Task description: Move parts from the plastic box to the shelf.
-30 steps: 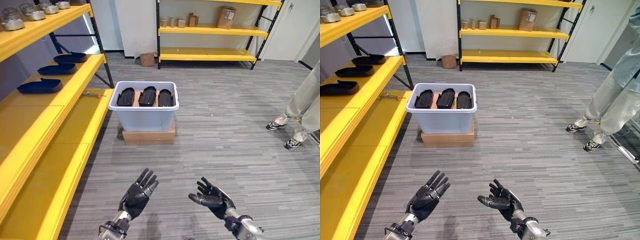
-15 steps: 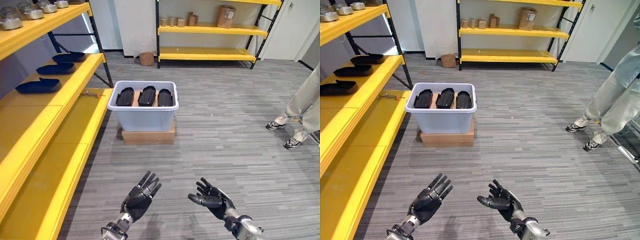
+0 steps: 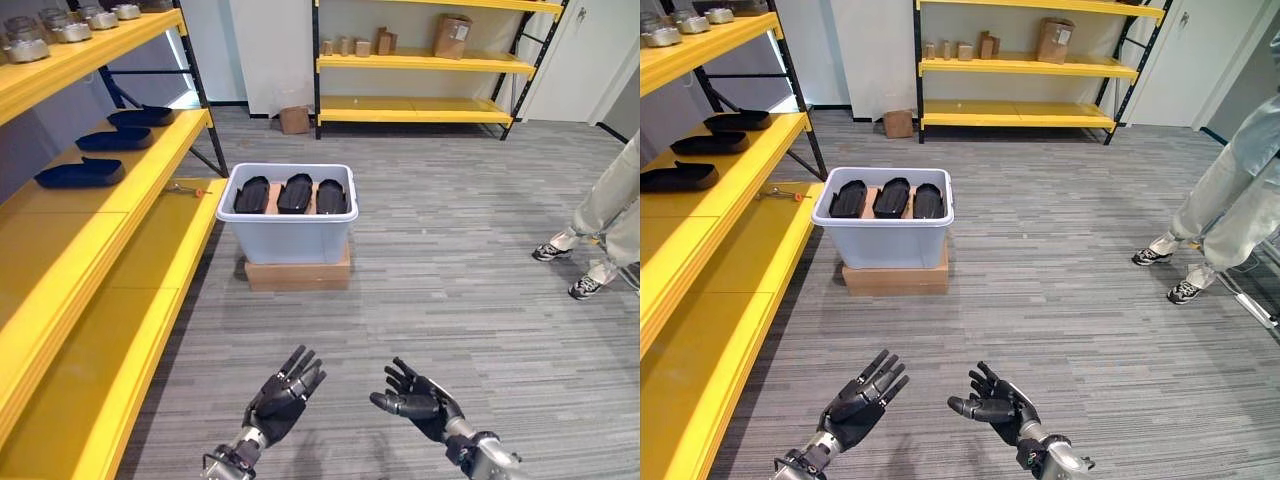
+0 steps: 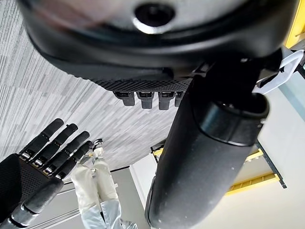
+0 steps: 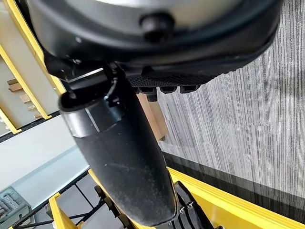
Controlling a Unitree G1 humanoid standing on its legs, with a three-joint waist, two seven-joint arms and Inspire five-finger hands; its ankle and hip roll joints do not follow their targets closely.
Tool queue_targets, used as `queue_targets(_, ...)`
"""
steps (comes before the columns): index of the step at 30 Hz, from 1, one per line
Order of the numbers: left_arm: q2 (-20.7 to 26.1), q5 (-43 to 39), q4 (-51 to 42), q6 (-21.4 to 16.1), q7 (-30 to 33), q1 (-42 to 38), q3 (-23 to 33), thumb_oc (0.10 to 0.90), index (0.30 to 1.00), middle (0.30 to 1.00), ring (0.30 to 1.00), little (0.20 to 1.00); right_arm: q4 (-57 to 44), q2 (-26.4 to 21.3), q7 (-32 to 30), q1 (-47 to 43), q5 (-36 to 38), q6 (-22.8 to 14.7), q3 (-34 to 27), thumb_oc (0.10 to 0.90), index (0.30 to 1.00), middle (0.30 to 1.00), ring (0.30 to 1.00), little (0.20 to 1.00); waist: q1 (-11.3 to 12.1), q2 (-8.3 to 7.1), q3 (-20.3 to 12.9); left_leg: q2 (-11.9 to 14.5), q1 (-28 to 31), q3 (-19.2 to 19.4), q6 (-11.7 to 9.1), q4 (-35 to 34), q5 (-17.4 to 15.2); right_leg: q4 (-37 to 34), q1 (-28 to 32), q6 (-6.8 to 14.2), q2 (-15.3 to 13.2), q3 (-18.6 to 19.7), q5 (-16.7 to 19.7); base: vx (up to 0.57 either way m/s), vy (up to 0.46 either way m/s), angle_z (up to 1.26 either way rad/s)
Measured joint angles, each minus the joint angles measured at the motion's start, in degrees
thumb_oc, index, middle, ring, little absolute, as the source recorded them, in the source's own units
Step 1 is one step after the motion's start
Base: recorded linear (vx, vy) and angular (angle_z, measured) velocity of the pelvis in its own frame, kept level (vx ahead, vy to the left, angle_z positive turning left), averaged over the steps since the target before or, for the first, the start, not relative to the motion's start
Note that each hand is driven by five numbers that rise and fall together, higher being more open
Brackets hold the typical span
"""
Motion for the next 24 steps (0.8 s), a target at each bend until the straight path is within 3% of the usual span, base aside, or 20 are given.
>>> queue_targets(10, 0.5, 2.2, 0.1, -1.0, 1.0, 0.2, 0.1, 0.900, 1.000, 1.000, 1.000, 1.000, 0.0, -2.7, -0.6, 0.0, -0.1, 0.0, -2.3, 0.900, 1.000, 1.000, 1.000, 1.000, 0.0, 0.16, 0.0, -0.2, 0.7, 0.0, 0.3, 0.0, -0.2, 0.0, 0.7, 0.1, -0.2, 0.1, -0.1, 0.01, 0.075, 0.00)
queue_targets(13, -0.7, -5.3, 1.9, 1.8, 3.2, -0.1, 2.5, 0.900, 1.000, 1.000, 1.000, 1.000, 0.0, -3.6, -0.1, 0.0, -2.2, -0.1, -3.7, 0.900, 1.000, 1.000, 1.000, 1.000, -0.3, 0.21, -0.1, -0.4, 0.7, 0.1, 0.4, 0.0, -0.3, 0.0, 0.8, 0.1, -0.3, 0.1, -0.1, 0.02, 0.152, 0.00)
queue_targets(16, -1.9, -7.1, 5.1, 1.7, 4.5, -0.7, 4.6, 0.900, 1.000, 1.000, 1.000, 1.000, 0.0, -3.2, 0.0, 0.1, -3.4, -0.1, -2.5, 0.900, 1.000, 1.000, 1.000, 1.000, -0.9, 0.18, -0.1, -0.7, 0.7, 0.0, 0.4, 0.0, -0.2, 0.4, 0.8, 0.1, -0.6, -0.1, 0.0, -0.03, 0.165, 0.03)
queue_targets(20, -1.9, -4.3, 6.3, 1.6, 4.5, -1.3, 0.9, 0.900, 1.000, 1.000, 1.000, 1.000, 0.0, -1.4, -0.1, 0.0, -3.4, -0.1, -0.9, 0.900, 1.000, 1.000, 1.000, 1.000, -1.5, 0.24, 0.0, -1.7, -0.2, -0.9, 1.9, 0.0, -0.5, 3.6, -0.8, 0.8, -2.0, -1.1, -1.0, -0.05, 0.238, 0.16)
queue_targets(22, -2.1, -3.5, 8.0, 1.6, 4.4, -3.0, -1.1, 0.900, 1.000, 1.000, 1.000, 1.000, 0.1, -1.0, -0.4, -0.8, -3.4, -0.5, -0.7, 0.900, 1.000, 1.000, 1.000, 1.000, -1.6, 0.76, 1.1, -2.8, -0.7, -0.8, 3.3, 1.0, -1.0, 10.0, -3.6, 2.0, -3.2, -0.9, -1.8, -0.01, 0.228, 0.02)
queue_targets(23, -2.0, -2.0, 9.3, 1.1, 4.4, -6.2, -3.4, 0.900, 1.000, 1.000, 1.000, 1.000, -0.1, -1.4, -0.9, -3.1, -3.4, -1.3, -0.3, 0.900, 1.000, 1.000, 1.000, 1.000, -1.8, 2.16, 4.4, -2.7, -1.8, -0.7, 5.0, 4.3, -2.2, 27.7, -12.3, 3.6, -5.1, -1.1, -1.9, 0.04, 0.140, 0.02)
queue_targets(24, -1.8, -2.0, 9.2, 0.8, 4.5, -6.4, -3.6, 0.900, 1.000, 1.000, 1.000, 1.000, -0.1, -1.3, -1.0, -3.1, -3.4, -1.4, 0.3, 0.900, 1.000, 1.000, 1.000, 1.000, -1.8, 1.70, 4.8, -3.5, -1.8, -0.8, 5.2, 4.6, -2.5, 33.2, -15.0, 3.9, -6.6, -0.9, -0.8, 0.09, 0.091, 0.06)
